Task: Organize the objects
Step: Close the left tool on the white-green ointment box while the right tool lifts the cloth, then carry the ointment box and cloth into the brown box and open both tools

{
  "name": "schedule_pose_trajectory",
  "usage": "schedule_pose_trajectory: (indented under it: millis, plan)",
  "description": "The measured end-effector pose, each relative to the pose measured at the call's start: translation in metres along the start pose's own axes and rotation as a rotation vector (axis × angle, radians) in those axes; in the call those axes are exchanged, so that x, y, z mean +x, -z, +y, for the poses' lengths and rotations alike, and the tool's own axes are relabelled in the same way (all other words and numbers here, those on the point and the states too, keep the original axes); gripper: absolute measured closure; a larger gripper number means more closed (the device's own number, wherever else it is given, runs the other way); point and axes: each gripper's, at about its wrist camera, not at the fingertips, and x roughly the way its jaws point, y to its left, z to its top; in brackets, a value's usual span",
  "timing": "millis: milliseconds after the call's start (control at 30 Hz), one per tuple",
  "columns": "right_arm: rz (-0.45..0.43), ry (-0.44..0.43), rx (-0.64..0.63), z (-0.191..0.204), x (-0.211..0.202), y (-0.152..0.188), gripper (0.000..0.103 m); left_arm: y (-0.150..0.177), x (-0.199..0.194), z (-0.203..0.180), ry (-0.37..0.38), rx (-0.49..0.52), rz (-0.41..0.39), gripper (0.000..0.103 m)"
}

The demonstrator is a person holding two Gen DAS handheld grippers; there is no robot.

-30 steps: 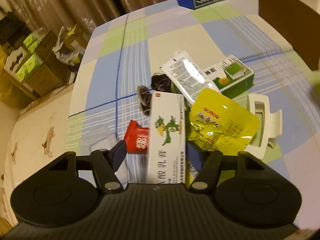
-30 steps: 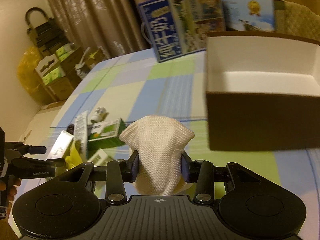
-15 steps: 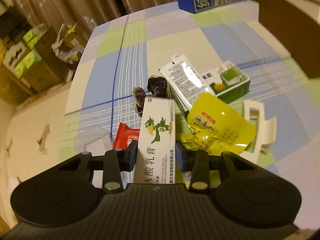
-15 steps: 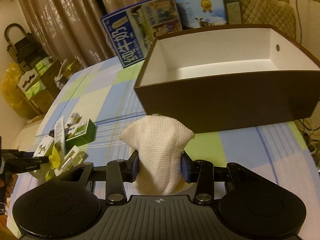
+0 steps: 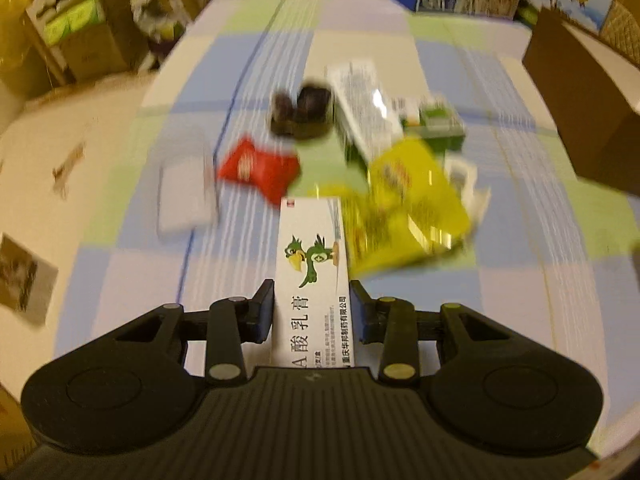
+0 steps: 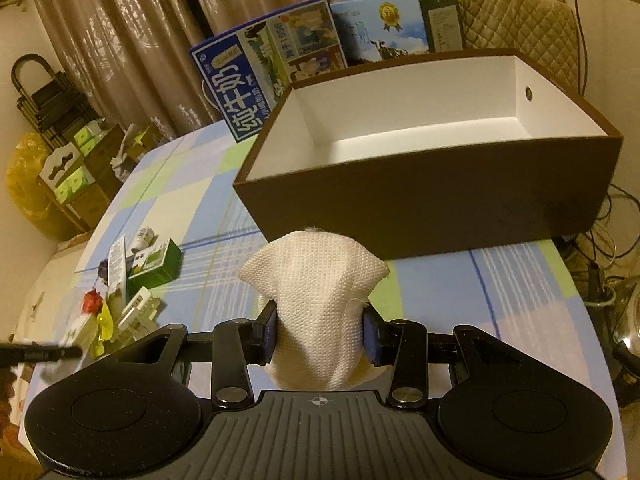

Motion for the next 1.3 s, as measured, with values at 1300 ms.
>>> schedule_pose_trajectory:
  millis: [1300]
  plan:
    - [-0.106, -0.074, -0.044, -0.044, -0.037, -0.07, 0.064, -0.082, -0.074, -0.13, 0.177, 0.086, -0.224, 0.07]
